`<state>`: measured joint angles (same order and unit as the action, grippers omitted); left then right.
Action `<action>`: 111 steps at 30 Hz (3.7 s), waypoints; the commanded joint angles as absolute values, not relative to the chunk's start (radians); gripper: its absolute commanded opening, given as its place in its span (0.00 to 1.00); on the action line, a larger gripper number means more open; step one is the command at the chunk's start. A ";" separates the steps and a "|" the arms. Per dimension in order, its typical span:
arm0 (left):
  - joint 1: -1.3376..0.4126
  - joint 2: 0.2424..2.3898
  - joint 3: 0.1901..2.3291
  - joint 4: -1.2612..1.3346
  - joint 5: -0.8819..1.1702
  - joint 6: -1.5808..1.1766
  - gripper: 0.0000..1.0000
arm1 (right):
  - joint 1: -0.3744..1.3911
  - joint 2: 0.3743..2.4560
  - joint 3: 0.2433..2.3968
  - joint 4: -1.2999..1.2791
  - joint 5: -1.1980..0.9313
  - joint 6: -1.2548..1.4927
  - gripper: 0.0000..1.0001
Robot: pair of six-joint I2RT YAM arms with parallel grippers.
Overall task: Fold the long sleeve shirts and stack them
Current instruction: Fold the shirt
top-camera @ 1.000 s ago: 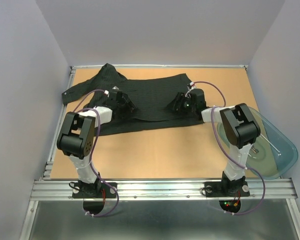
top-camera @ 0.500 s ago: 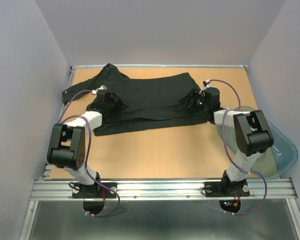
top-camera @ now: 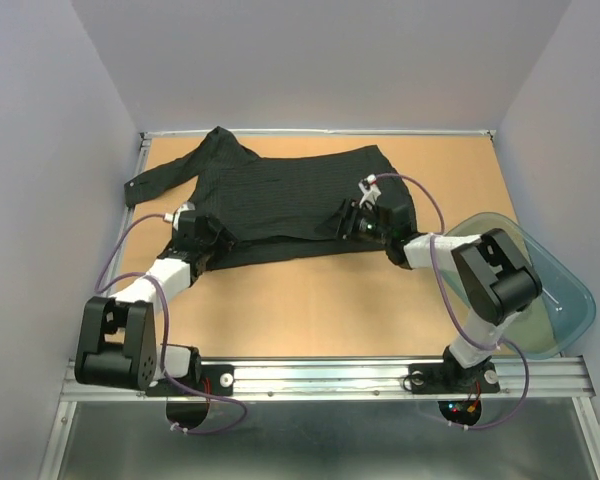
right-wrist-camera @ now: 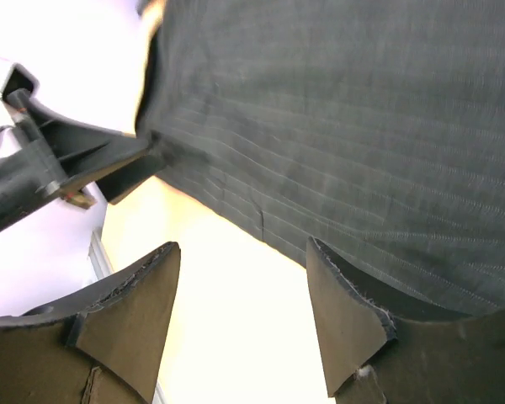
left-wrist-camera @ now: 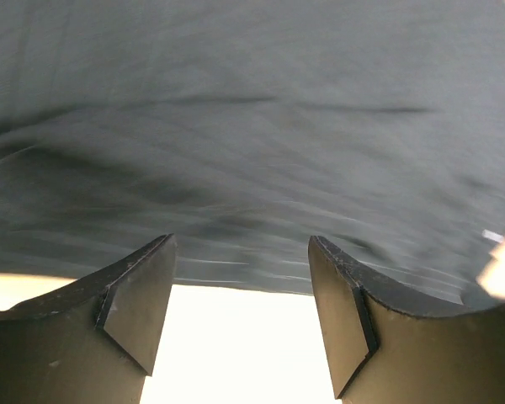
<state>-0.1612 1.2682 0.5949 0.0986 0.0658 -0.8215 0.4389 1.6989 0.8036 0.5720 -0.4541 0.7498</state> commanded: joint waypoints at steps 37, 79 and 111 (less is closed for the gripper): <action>-0.282 1.374 0.928 -0.104 -0.127 -0.575 0.71 | 0.316 1.616 0.949 0.150 -0.003 0.157 0.66; -0.338 1.166 0.882 -0.454 -0.124 -0.559 0.80 | 0.440 1.336 1.052 -0.471 0.044 0.264 0.67; 0.046 2.010 1.480 -0.216 0.054 -0.054 0.73 | 0.123 2.006 1.557 -0.333 -0.130 0.068 0.56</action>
